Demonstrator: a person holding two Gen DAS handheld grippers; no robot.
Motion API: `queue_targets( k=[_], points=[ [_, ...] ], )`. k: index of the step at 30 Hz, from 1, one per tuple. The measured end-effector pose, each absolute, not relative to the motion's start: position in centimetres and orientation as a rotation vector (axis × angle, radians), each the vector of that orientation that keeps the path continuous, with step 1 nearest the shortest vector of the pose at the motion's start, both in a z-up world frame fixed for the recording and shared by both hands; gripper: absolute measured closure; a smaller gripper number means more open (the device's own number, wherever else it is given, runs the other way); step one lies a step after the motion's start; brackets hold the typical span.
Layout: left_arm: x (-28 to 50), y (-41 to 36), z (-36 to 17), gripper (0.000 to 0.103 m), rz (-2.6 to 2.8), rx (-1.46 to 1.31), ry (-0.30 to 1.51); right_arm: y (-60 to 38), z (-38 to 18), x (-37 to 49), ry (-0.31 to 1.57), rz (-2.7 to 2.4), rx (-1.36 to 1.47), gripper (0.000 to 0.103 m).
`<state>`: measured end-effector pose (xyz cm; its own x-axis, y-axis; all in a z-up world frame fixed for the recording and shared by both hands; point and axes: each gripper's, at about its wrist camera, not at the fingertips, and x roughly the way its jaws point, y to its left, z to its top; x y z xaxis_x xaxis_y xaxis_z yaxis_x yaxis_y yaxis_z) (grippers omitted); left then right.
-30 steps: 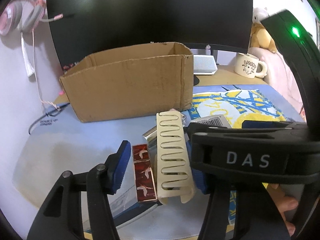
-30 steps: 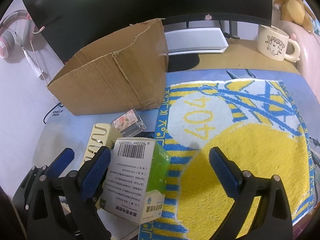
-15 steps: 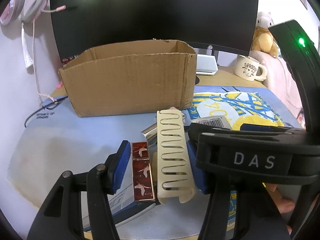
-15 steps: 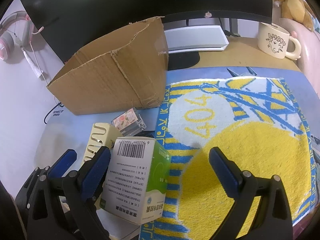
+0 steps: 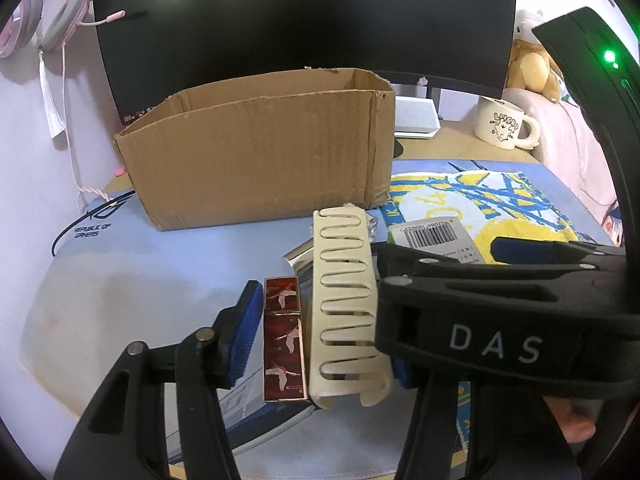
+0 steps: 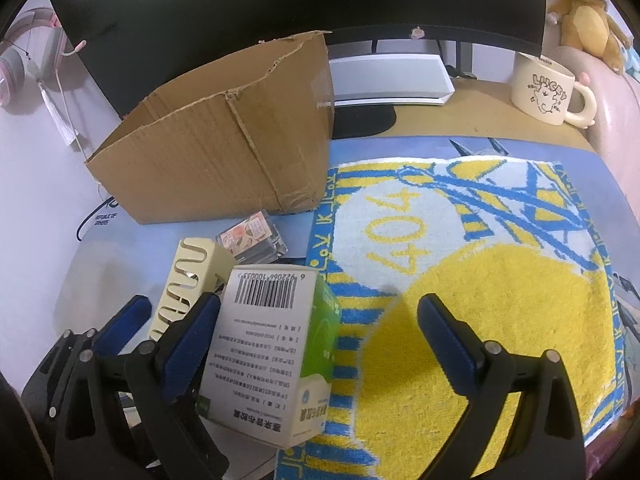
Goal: Organize objects
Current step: 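Grasp the cream slotted holder with the left gripper while the right gripper grasps the white-green medicine box, then lift the slotted holder with the left gripper while the right gripper carries the medicine box over the cardboard box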
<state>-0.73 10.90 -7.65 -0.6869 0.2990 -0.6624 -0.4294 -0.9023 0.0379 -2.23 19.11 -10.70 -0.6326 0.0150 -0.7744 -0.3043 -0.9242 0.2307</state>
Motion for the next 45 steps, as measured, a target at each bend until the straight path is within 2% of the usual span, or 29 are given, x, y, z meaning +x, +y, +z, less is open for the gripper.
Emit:
queue_targets(
  k=[2, 3, 5, 7, 9, 11, 24, 28, 31, 45],
  points=[
    [-0.6, 11.0, -7.6, 0.062, 2.548, -0.95, 0.274, 19.4, -11.0, -2.4, 0.612, 2.66, -1.291, 0.018],
    [-0.6, 11.0, -7.6, 0.065, 2.55, -0.945, 0.28, 19.7, -11.3, -2.4, 0.67, 2.664, -1.312, 0.02],
    [-0.6, 11.0, -7.6, 0.069, 2.54, -0.94, 0.279, 20.1, -11.5, -2.4, 0.751, 2.678, -1.332, 0.031],
    [-0.5, 11.0, -7.5, 0.076, 2.523, -0.937, 0.263, 20.0, -11.5, -2.4, 0.775, 2.694, -1.34, 0.033],
    [-0.5, 11.1, -7.5, 0.076, 2.525, -0.93, 0.277, 19.8, -11.5, -2.3, 0.757, 2.701, -1.33, 0.034],
    [-0.4, 11.1, -7.5, 0.076, 2.52, -0.925, 0.289, 19.6, -11.3, -2.2, 0.737, 2.715, -1.307, 0.039],
    [-0.5, 9.2, -5.4, 0.076, 2.568, -0.858, 0.186, 20.0, -9.1, -1.6, 0.668, 2.782, -1.179, 0.041],
    [-0.6, 8.3, -4.6, 0.076, 2.625, -0.82, 0.172, 20.5, -8.4, -1.7, 0.701, 2.808, -1.152, 0.042],
    [-1.3, 7.6, -4.1, 0.076, 2.606, -0.81, 0.105, 20.6, -8.3, -1.9, 0.693, 2.816, -1.146, 0.047],
    [-1.9, 6.7, -2.5, 0.076, 2.688, -0.764, 0.076, 20.8, -6.0, -1.1, 0.676, 2.867, -1.051, 0.049]
  ],
)
